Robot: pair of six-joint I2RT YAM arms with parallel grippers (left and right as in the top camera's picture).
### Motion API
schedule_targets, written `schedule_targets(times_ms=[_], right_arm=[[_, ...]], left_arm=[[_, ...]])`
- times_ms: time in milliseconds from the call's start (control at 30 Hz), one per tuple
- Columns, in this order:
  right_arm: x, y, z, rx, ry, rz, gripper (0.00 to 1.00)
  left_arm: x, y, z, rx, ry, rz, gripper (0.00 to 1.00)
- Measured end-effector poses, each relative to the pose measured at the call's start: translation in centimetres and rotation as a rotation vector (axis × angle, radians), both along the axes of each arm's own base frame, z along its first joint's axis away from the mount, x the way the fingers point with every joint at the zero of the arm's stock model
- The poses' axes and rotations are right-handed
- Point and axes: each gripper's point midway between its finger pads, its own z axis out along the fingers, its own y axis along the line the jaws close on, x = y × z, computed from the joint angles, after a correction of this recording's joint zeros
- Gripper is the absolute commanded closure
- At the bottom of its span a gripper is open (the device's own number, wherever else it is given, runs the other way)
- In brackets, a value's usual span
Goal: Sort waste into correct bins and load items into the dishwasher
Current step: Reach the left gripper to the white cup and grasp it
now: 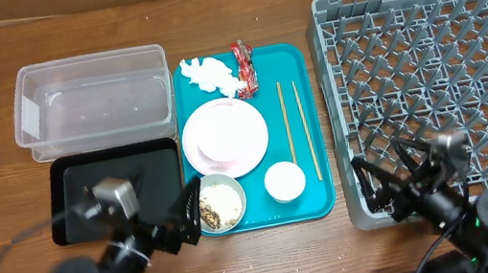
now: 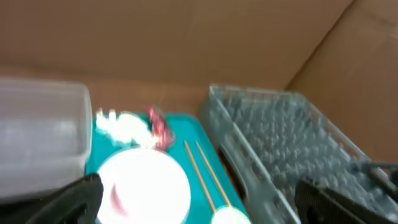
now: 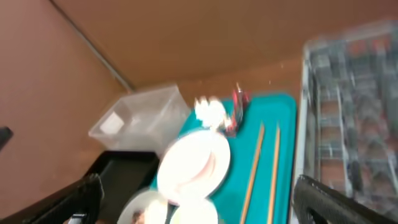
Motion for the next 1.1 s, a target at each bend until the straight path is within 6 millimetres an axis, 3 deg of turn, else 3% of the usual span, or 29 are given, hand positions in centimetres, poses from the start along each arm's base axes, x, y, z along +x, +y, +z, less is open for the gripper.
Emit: schedule_targets(times_ms=[233,333,400,500,700,800,933,1033,1067,1100], right_arm=[[2.3,0.6,1.1,-0.072,0.305,0.004,0.00],[3.6,1.0,0.9,-0.088,0.379,0.008,0.00],[4.0,1.2,0.7,-0.090,0.396,0.010,0.00],[4.3,1.2,0.3,-0.092,0.417,0.007,0.00],[4.3,1.2,0.1,-0.093,0.427,0.006,0.00],[3.9,1.1,-0.4,-0.097,0.453,0.006,0.00],[3.5,1.0,-0.8,-0.104,0.476,0.005,0.00],[3.4,1.0,-0.9,-0.105,0.484,0.005,0.00],[3.4,1.0,-0.9,-0.106,0.486,0.005,0.00],[3.4,1.0,-0.9,-0.105,0.487,0.005,0.00]], left_arm=[[3.2,-3.1,4.0,-0.024,0.225,-0.153,0.00],[4.6,-5.0,3.6,-0.062,0.285,-0.258,0.00],[4.6,-6.2,1.7,-0.059,0.380,-0.299,0.04],[4.2,-8.4,-2.7,0.014,0.554,-0.346,0.10],[3.3,-13.1,-12.2,0.359,0.761,-0.372,0.16],[3.6,-14.4,-16.1,0.477,0.816,-0.352,0.19],[4.5,-14.3,-20.1,0.560,0.889,-0.305,0.30],[5.0,-14.3,-22.4,0.590,0.937,-0.280,0.57],[5.0,-14.3,-23.2,0.598,0.954,-0.272,0.78],[5.1,-14.3,-23.8,0.605,0.968,-0.269,0.89]])
